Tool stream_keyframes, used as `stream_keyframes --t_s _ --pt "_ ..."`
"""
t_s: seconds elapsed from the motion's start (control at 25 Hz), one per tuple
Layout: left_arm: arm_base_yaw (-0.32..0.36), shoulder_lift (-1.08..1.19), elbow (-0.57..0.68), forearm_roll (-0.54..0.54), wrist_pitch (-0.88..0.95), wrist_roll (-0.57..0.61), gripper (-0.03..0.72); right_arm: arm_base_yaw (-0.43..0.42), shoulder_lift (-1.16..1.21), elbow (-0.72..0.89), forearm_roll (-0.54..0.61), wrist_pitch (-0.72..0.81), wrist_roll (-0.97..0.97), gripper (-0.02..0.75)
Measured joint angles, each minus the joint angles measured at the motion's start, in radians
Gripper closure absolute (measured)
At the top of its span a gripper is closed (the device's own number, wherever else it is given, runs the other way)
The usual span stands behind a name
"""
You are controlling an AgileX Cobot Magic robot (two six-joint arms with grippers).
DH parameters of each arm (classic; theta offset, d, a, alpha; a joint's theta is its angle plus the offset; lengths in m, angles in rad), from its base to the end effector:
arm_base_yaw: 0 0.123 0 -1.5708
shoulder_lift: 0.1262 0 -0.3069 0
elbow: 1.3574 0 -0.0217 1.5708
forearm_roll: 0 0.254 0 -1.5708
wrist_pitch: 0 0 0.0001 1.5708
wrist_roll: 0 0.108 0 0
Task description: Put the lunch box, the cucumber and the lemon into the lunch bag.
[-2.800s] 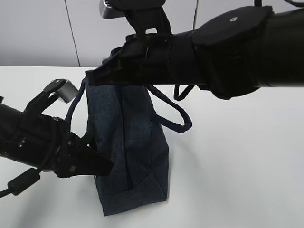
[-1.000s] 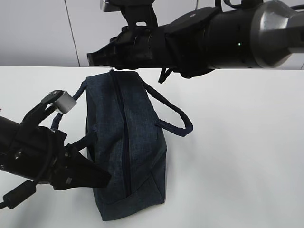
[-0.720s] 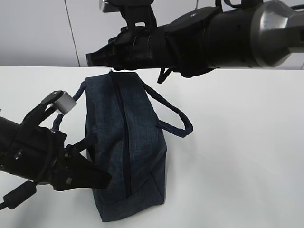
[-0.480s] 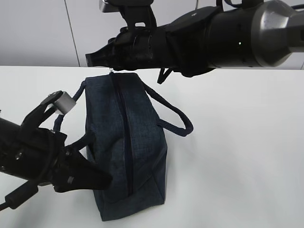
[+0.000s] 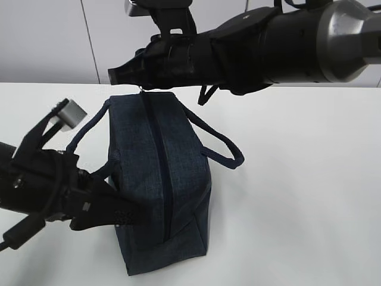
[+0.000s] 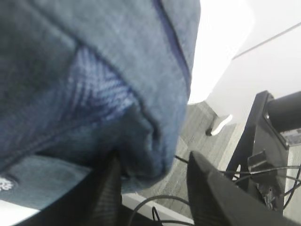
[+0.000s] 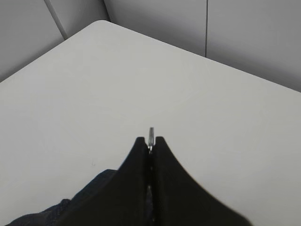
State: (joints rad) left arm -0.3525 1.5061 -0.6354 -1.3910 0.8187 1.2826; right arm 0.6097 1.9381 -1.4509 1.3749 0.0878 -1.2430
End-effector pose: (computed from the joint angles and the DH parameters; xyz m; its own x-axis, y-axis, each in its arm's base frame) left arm 0.2138 -0.1614 0.2034 -0.7926 0.2707 -0.5464 0.5979 0.5209 -0.6093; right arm 0.3932 0.2861 0.2707 -0.4123 -0.1291 -0.9018 -0.5861 0.7955 0.1541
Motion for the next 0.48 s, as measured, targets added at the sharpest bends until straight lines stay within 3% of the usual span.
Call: stream_keyframes --t_s 0.48 --pt "0.155 -0.216 0.000 0.012 -0.074 -0.156 0.387 0.000 0.000 -0.002 0.000 0.008 -0.011 0.738"
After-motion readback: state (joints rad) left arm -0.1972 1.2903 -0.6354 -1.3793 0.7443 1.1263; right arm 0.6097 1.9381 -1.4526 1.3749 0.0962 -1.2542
